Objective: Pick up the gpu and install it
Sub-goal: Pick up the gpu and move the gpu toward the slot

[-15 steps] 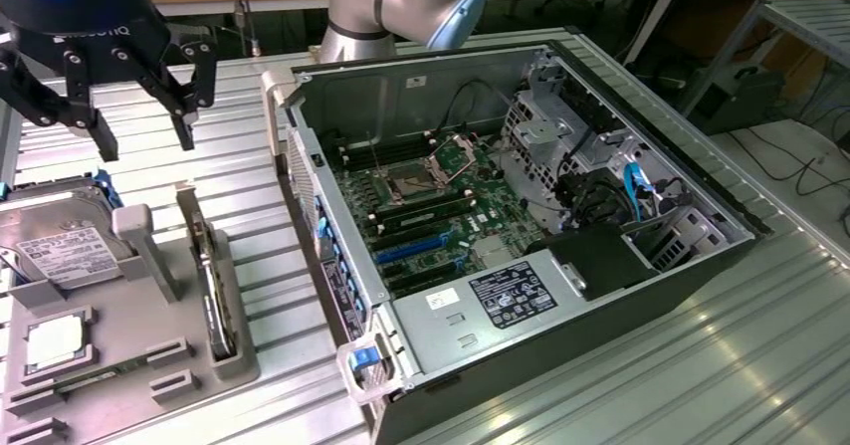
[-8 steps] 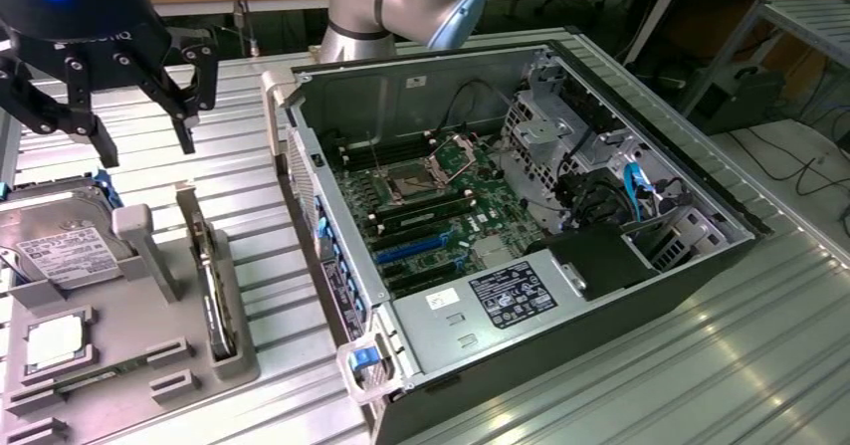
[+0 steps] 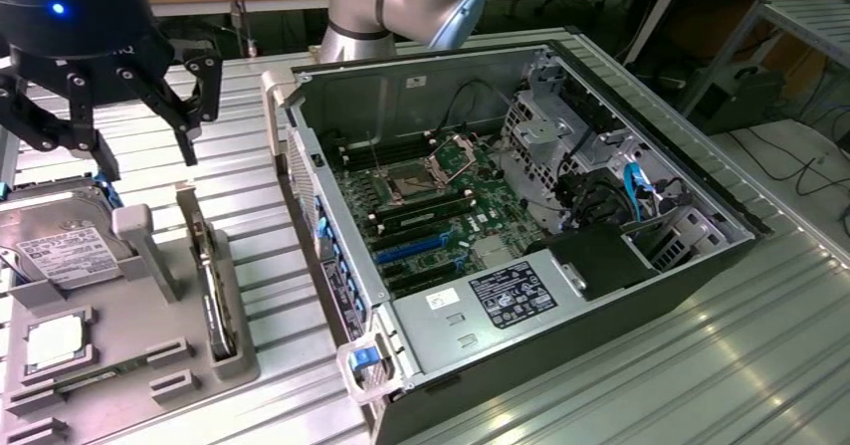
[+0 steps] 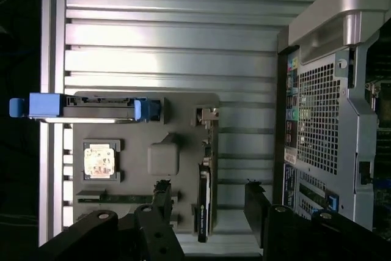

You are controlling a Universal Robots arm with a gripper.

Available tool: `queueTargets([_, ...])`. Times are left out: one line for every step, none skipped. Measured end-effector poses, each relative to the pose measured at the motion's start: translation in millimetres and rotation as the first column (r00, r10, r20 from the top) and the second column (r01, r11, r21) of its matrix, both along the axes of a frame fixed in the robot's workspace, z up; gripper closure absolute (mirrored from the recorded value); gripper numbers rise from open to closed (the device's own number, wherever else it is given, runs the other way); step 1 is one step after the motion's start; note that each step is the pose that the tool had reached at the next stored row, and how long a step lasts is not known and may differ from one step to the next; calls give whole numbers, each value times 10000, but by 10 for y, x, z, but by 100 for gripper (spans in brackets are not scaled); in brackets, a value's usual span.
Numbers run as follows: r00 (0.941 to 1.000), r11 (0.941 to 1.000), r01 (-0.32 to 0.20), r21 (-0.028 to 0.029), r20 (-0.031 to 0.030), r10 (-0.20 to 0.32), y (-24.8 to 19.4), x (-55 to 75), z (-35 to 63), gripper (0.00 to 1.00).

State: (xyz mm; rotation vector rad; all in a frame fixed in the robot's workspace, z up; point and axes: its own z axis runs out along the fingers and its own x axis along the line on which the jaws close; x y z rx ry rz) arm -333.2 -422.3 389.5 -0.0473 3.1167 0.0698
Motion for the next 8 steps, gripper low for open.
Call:
queueTargets([10000, 10000, -1, -4, -2, 1, -33, 0, 0, 40])
queueTargets([10000, 10000, -1, -9, -1, 1, -65, 0, -1, 40])
queueTargets([10000, 10000, -1, -13, -1, 1, -91, 0, -2, 40])
queueTargets([10000, 10000, -3, -13, -1, 3, -113, 0, -4, 40])
queueTargets([10000, 10000, -4, -13, 1, 4, -124, 0, -6, 40])
queueTargets([10000, 10000, -7, -12, 1, 7, -134, 0, -8, 40])
queueTargets([10000, 10000, -12, -13, 0, 12, -141, 0, -9, 40])
queueTargets([10000, 10000, -20, -13, 0, 20, -147, 0, -9, 40])
